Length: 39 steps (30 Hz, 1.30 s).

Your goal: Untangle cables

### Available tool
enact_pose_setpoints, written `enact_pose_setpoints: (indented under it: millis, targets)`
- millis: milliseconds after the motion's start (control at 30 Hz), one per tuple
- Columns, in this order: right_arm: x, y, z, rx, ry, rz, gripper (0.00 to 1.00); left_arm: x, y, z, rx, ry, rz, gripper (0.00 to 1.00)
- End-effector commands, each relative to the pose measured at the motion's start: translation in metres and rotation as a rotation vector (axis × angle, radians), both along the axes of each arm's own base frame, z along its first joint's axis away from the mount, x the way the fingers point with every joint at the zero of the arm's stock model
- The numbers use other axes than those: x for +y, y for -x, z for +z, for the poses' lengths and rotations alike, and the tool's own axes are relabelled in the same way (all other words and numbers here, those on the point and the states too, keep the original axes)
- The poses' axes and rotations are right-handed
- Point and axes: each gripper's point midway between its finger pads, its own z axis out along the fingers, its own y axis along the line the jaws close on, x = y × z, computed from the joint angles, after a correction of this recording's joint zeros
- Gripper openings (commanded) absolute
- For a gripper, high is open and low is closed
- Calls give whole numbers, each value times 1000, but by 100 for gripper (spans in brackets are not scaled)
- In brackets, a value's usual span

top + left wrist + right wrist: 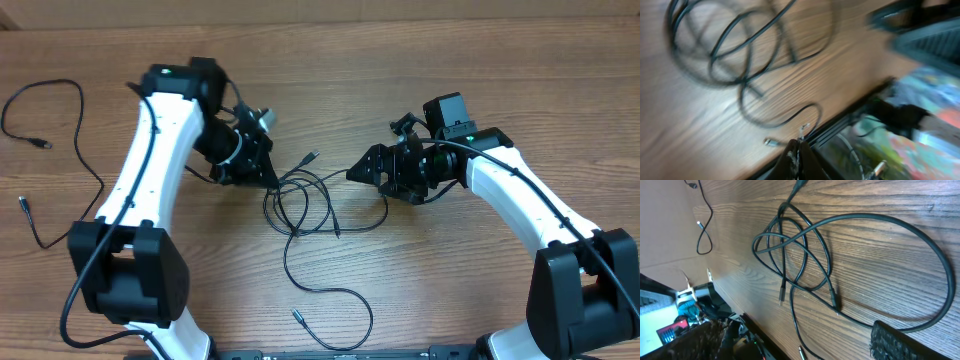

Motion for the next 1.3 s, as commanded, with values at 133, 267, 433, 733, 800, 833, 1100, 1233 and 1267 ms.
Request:
enact_pose_setpoints:
  millis: [133,267,433,733,800,833,1100,1233,1267]
  targets:
    - [2,-5,6,-38,2,17,93,5,28,-26,106,-360,41,11]
    - [2,-5,6,-38,2,17,93,-13,46,-47,132,-387,4,28]
    - [1,-6,5,-40,9,14,93,-24,55,-77,140,-409,31,28]
    - [0,-5,4,-37,17,12,94,-29,45,-108,117,-408,164,35]
    - [0,-5,4,-34,18,12,93,-30,45,-115,115,-408,186,39]
    - [0,-5,4,-33,18,12,93,-30,46,-120,116,-409,195,40]
    - [0,-5,4,-35,18,12,94,-28,52,-137,137,-422,231,27]
    - [0,-5,4,-35,18,12,94,-28,52,-137,136,-422,231,29]
    - [0,-5,4,-34,18,12,94,-28,52,-137,136,-422,231,30]
